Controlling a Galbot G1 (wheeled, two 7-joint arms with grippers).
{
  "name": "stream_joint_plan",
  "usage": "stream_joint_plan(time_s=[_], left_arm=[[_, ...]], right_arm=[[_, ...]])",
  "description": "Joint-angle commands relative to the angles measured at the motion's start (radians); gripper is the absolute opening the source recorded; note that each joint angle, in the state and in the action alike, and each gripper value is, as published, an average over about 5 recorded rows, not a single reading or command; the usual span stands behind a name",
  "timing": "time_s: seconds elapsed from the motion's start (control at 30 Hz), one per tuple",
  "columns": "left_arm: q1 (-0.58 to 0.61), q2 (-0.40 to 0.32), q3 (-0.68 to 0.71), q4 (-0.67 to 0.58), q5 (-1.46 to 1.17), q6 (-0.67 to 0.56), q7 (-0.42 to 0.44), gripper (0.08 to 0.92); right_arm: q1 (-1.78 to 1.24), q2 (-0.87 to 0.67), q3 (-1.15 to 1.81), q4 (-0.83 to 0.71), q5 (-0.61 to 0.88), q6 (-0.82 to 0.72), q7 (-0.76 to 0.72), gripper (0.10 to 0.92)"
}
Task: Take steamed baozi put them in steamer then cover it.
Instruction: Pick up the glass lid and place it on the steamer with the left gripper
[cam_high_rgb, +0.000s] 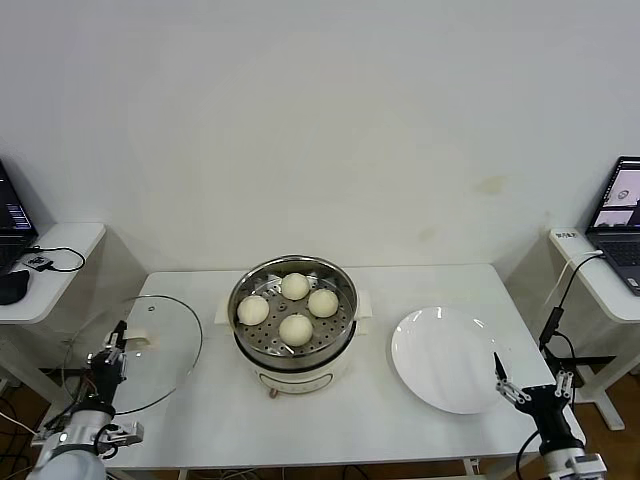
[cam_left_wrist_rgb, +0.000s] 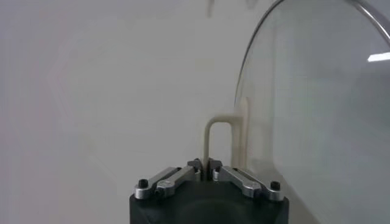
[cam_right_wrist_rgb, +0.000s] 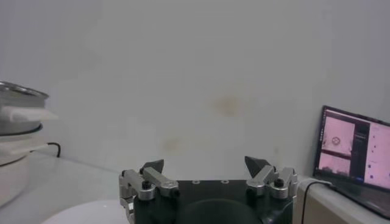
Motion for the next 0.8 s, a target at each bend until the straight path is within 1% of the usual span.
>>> stream_joint_plan(time_s=[0.03, 0.23, 0.37, 0.5, 0.63, 0.8], left_arm=[[0.081, 0.07, -0.011, -0.292, -0.061, 0.098, 0.176, 0.141], [0.01, 0.133, 0.125, -0.363, -0.104, 0.177, 0.235, 0.141], [-0.055, 0.16, 0.212, -0.363, -0.095, 0.223, 0.263, 0.141], [-0.138, 0.176, 0.309, -0.336, -0.102, 0.274, 0.291, 0.141], [-0.233, 0.152, 0.4, -0.301, -0.079, 0.326, 0.329, 0.141], [-0.327, 0.072, 0.488, -0.271, 0.022, 0.373, 0.39, 0.141]], right_arm=[[0.008, -0.003, -0.021, -0.009, -0.014, 0.004, 0.0, 0.823], [0.014, 0.005, -0.048, -0.017, -0.057, 0.008, 0.005, 0.823], [0.013, 0.018, -0.069, -0.027, -0.155, 0.017, 0.027, 0.823], [0.01, 0.037, -0.084, -0.027, -0.231, 0.021, 0.052, 0.823], [0.009, 0.065, -0.084, -0.016, -0.271, 0.015, 0.077, 0.823], [0.015, 0.086, -0.075, -0.013, -0.306, 0.008, 0.101, 0.823]])
